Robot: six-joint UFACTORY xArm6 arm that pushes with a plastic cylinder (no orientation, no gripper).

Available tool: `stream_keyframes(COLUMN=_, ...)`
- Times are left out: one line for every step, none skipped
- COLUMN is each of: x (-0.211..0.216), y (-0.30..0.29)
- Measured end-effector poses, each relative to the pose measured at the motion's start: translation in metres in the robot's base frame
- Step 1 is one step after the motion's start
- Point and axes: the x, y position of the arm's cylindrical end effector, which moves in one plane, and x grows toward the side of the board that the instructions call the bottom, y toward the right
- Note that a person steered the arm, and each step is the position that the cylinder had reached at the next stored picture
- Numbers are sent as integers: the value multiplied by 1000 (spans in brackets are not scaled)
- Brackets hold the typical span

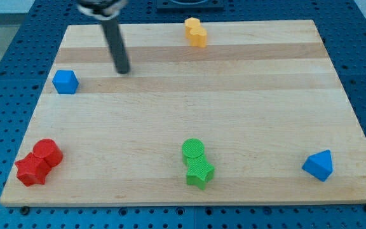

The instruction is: Point your arm at the blue triangle

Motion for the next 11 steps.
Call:
stream_keyframes(x=0, y=59)
stream_keyframes(x=12, y=130)
stream_keyframes(x=52, y=188)
stream_keyframes(x=78, y=235)
stream_keyframes(x=107, y=292)
stream_keyframes(x=150, y=354)
stream_keyframes(x=215, y=400)
stream_keyframes(x=274, y=401)
stream_keyframes(x=276, y=398)
stream_keyframes(x=275, y=398)
stream_keyframes(x=266, y=384)
